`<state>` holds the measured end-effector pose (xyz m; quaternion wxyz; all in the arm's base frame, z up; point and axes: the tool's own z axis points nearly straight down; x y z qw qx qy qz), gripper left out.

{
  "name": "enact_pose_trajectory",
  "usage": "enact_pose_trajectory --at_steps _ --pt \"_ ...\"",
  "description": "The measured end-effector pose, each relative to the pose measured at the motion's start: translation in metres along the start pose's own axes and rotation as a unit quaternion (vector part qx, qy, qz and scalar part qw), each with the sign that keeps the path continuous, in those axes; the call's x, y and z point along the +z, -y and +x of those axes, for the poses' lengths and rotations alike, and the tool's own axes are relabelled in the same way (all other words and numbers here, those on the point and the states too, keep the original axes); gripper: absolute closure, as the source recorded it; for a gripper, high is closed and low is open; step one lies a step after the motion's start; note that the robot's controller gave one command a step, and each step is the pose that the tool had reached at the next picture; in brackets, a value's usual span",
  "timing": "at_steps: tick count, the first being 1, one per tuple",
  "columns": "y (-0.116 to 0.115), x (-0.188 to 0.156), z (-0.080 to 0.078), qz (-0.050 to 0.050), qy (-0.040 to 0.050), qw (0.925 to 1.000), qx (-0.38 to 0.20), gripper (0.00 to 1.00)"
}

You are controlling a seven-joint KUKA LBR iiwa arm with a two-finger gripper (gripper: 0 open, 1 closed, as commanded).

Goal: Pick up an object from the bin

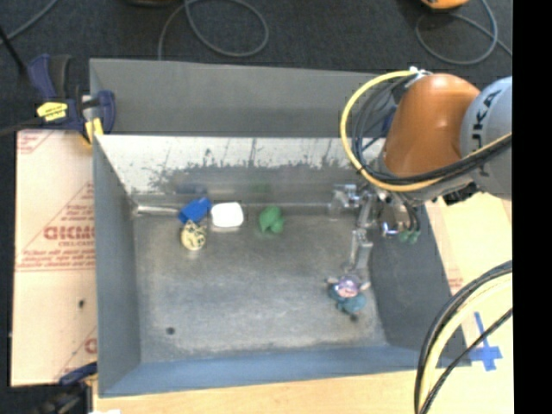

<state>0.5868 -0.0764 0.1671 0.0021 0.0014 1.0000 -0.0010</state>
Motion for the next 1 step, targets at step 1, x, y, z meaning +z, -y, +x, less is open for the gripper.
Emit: enact_pose_trajectory --at_steps 1 --pt "0.0086 0.0587 0.0518 0.0 0.0005 0.9996 -0.027 0.0"
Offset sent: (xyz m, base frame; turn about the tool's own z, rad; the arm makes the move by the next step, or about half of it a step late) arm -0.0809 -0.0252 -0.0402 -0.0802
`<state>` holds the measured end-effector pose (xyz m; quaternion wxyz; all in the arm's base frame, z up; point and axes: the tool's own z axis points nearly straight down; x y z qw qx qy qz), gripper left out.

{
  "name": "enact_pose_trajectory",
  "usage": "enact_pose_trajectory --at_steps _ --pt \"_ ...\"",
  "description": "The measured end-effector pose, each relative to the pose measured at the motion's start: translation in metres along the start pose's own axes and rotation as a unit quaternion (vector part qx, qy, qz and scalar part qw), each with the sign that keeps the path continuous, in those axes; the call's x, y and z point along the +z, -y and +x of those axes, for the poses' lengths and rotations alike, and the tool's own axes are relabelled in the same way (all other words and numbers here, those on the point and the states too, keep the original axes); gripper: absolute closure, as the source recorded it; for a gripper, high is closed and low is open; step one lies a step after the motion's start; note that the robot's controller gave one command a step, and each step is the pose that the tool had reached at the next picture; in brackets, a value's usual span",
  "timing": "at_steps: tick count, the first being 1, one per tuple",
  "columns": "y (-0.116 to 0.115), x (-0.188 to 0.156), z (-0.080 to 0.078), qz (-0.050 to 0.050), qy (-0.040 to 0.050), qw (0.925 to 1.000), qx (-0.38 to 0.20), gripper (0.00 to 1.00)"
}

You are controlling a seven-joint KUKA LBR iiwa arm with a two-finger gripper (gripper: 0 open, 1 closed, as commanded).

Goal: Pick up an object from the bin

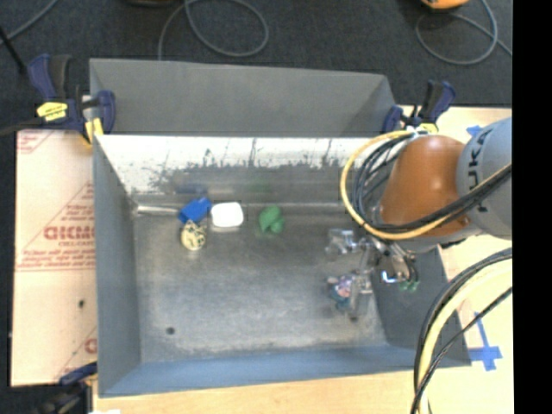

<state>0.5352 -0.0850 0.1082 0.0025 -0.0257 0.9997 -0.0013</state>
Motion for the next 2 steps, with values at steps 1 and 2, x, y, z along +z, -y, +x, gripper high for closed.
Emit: enact_pose_trajectory --at_steps 1,2 --pt "0.007 0.014 0.024 -0.001 -0.0042 1.0 -0.007 0.0" --pt "0.03 0.007 0.019 0.001 0.0026 1.0 -0.007 0.0"
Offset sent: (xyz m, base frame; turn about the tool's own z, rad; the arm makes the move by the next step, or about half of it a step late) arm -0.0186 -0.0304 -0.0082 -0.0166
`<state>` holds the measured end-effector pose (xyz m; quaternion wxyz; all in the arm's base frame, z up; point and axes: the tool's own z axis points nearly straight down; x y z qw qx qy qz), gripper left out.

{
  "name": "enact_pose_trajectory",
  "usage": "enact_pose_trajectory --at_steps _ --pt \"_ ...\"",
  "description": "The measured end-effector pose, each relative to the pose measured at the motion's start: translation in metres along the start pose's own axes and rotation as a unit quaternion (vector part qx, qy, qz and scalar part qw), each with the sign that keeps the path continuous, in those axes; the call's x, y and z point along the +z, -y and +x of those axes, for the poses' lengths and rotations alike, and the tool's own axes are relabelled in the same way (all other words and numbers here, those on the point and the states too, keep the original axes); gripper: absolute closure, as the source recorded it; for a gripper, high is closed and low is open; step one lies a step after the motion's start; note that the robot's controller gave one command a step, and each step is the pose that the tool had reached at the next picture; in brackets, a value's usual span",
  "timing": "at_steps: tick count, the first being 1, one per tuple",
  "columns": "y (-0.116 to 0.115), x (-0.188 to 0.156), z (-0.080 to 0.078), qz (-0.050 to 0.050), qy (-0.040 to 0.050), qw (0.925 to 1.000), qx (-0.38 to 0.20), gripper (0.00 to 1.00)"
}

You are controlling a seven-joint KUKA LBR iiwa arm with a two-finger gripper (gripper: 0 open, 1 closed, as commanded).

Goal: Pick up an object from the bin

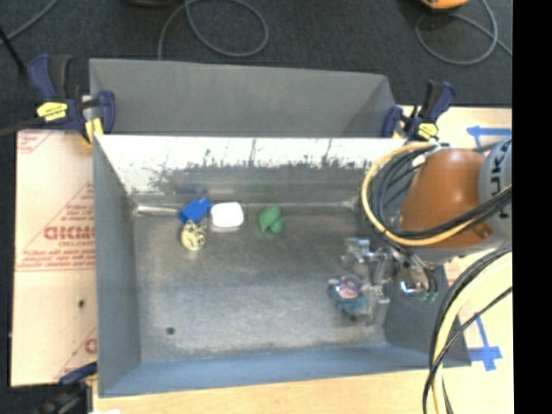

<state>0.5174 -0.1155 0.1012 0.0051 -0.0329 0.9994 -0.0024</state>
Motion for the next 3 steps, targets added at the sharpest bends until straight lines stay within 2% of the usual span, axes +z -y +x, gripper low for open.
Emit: enact_pose_trajectory --at_steps 1,2,3 --pt "0.0051 0.0263 0.006 -0.001 -0.0038 0.9997 -0.025 0.0" --pt "0.0049 0.0357 0.0023 0.0 0.0018 0.9987 0.051 1.0" --pt "0.0048 0.0345 0.002 0.0 0.002 0.9981 0.062 1.0"
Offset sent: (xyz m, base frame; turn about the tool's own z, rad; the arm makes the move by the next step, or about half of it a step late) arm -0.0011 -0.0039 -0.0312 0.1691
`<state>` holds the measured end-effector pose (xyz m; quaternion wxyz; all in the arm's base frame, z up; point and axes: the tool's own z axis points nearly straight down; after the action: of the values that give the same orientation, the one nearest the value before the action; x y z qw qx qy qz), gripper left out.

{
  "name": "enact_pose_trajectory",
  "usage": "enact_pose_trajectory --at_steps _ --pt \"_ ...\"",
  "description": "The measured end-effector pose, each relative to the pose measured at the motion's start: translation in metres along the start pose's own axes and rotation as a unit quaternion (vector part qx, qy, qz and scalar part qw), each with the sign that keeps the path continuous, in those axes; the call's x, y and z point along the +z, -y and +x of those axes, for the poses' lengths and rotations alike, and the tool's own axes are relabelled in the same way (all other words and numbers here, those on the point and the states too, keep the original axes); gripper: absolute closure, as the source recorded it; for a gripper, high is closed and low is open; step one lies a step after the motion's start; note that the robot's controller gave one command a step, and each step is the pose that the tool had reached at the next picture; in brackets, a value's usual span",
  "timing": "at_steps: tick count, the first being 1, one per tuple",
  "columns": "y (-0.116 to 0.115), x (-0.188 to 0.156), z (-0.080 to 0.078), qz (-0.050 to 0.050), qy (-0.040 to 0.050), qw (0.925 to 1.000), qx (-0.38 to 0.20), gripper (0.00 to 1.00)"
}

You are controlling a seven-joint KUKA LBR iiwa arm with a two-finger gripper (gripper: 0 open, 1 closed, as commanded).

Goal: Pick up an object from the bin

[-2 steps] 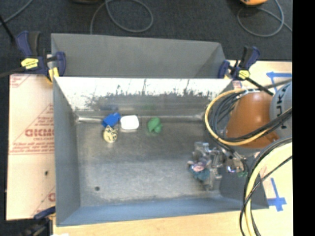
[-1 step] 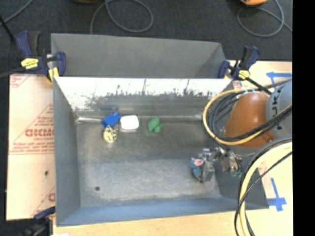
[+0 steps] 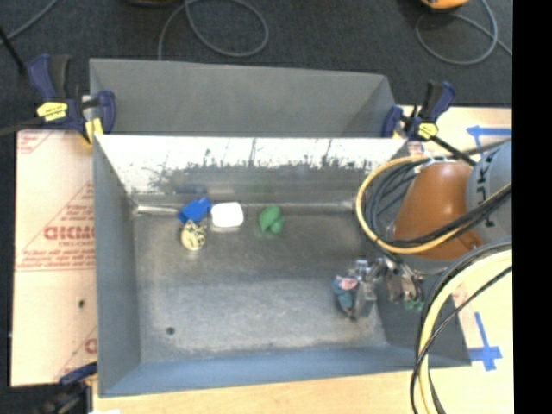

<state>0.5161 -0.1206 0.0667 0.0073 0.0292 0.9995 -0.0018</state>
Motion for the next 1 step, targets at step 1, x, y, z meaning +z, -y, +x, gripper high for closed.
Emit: enact_pose_trajectory --at_steps 1 --pt "-0.0002 -0.0055 0.0013 -0.001 -0.0026 1.0 0.007 1.0"
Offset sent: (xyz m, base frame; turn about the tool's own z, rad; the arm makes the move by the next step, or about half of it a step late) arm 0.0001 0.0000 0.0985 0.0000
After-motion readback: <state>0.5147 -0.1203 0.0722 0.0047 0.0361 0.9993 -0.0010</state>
